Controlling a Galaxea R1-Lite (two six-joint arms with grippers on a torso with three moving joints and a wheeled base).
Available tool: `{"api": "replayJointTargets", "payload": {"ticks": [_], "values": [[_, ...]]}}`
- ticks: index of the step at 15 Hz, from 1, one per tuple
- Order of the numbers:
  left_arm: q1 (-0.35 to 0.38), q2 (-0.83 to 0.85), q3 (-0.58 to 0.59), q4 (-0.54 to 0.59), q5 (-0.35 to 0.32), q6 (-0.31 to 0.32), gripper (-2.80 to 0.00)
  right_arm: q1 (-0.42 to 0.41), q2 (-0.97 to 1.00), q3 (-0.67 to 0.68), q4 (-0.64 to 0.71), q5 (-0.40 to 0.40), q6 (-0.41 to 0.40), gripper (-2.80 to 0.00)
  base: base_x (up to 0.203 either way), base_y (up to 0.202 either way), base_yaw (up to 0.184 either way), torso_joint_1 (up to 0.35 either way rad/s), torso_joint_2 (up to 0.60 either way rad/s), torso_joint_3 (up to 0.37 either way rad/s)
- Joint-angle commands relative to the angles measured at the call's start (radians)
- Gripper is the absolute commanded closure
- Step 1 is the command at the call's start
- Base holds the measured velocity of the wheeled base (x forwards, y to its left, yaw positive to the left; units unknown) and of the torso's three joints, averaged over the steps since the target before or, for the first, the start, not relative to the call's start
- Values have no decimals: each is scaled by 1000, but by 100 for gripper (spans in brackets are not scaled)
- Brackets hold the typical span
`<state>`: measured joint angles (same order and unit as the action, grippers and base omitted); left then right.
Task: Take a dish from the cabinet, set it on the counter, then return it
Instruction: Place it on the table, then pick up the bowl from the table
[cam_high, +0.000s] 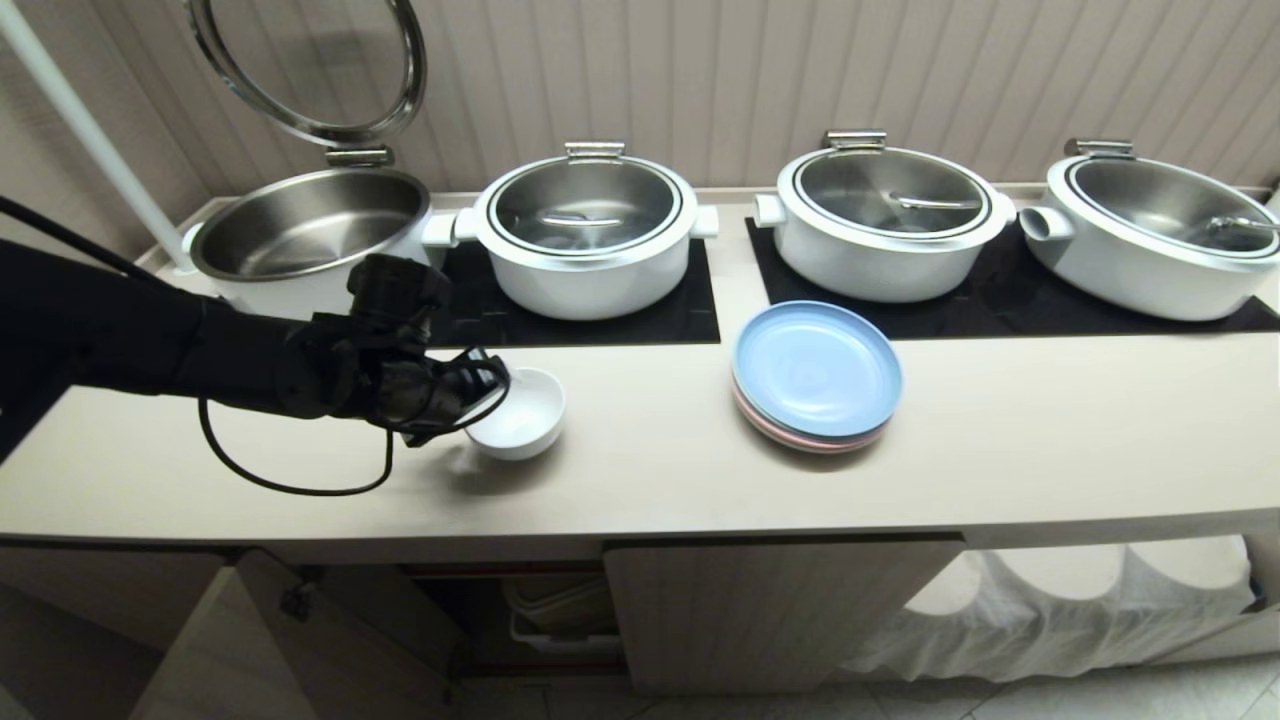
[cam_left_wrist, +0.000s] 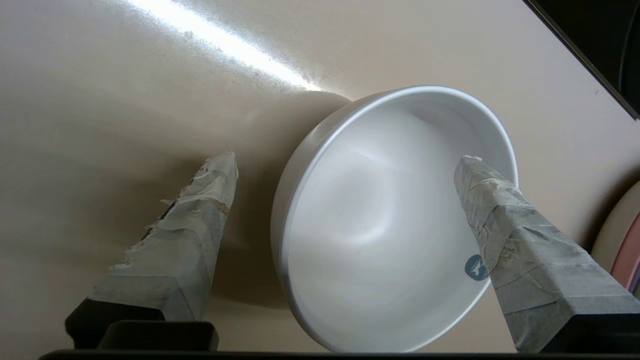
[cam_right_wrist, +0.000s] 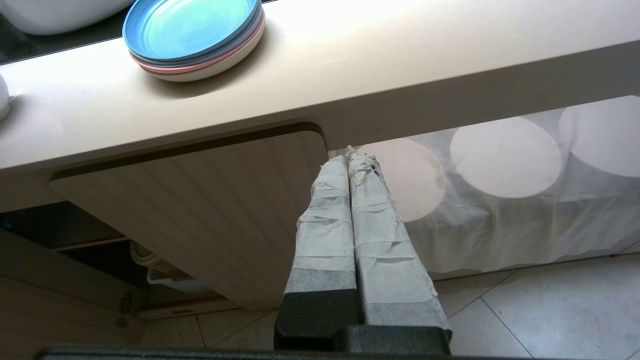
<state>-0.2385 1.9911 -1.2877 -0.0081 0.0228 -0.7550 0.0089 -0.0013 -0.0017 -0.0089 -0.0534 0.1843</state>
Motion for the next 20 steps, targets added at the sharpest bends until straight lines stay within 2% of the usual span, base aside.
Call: {"api": "replayJointTargets", "payload": {"ticks": [1, 4, 12, 13, 16, 18, 20], "values": [[3, -42, 2, 13, 5, 5, -280, 0, 1, 0, 0, 0, 1, 0, 0, 0, 0, 0, 0, 0], [6, -77, 12, 31, 7, 7, -280, 0, 1, 0, 0, 0, 1, 0, 0, 0, 0, 0, 0, 0], [5, -201, 156, 32, 27, 11, -280, 0, 1, 0, 0, 0, 1, 0, 0, 0, 0, 0, 0, 0], [5, -222, 174, 30, 30, 11, 0, 0, 1, 0, 0, 0, 1, 0, 0, 0, 0, 0, 0, 0], [5, -286, 213, 30, 41, 13, 0, 0, 1, 0, 0, 0, 1, 0, 0, 0, 0, 0, 0, 0], [-2, -349, 271, 29, 57, 41, 0, 0, 1, 0, 0, 0, 1, 0, 0, 0, 0, 0, 0, 0], [-61, -412, 330, 27, 154, 82, 0, 0, 1, 0, 0, 0, 1, 0, 0, 0, 0, 0, 0, 0]]}}
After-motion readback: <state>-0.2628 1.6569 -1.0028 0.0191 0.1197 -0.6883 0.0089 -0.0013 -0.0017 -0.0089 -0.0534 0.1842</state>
